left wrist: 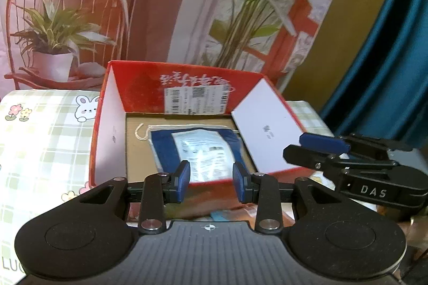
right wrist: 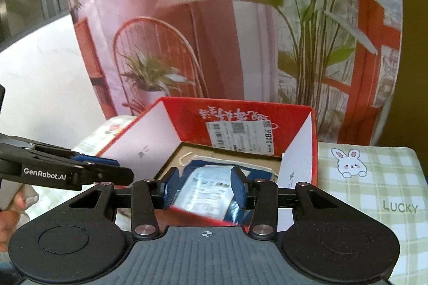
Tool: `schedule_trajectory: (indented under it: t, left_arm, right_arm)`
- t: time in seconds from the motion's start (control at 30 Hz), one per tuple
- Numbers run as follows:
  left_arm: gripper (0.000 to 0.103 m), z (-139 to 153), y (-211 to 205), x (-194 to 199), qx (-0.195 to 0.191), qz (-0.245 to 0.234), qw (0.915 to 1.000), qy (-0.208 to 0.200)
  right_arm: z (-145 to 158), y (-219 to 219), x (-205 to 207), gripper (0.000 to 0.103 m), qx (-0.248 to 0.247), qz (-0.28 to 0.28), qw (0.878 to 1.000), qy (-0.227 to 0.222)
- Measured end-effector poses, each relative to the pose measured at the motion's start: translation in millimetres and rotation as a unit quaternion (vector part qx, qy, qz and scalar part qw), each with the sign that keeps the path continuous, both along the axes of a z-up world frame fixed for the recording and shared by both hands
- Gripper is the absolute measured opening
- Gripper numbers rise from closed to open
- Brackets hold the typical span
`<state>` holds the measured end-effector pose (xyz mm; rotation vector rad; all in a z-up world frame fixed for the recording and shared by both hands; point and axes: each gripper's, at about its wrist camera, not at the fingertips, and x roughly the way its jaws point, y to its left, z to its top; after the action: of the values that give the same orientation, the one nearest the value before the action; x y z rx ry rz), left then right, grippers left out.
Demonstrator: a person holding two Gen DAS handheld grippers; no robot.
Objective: Organize soft objects
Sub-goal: 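Open the left tool to release the bag inside the box and withdraw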
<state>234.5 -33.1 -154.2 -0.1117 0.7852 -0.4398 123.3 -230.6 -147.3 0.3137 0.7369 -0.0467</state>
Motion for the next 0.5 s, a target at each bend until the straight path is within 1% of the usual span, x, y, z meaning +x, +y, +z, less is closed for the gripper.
schedule_trajectory:
  t: [0.13, 0.23, 0.4, 0.5]
  left_arm:
    - [0.037, -2.1, -6.9, -12.7, -0.009, -0.008, 0.9999, 0.000]
    - [0.037, -8.6, -12.1, -18.5, -0.014, -0.015, 0.9998, 0.009]
    - [0.037, -26.2, -16.7, -20.5, -0.014, -0.026, 0.9989, 0.035]
    - [0.037, -39.6, -16.6, -19.1, -0.017, -0.028, 0.9975, 0.063]
  right_arm:
    - [4.7, 2.7, -19.2, 0.040, 0.002, 0.001, 1.000, 0.002]
    - [1.0, 4.2, -31.3, 0.040, 0.001, 0.004, 1.000, 0.013]
    - [-18.2, 4.7, -45.5, 0.040, 0.016, -0.004, 0.999, 0.041]
    - [-33.2, 4.1, -51.9, 0.040, 0.035, -0.012, 0.998, 0.059]
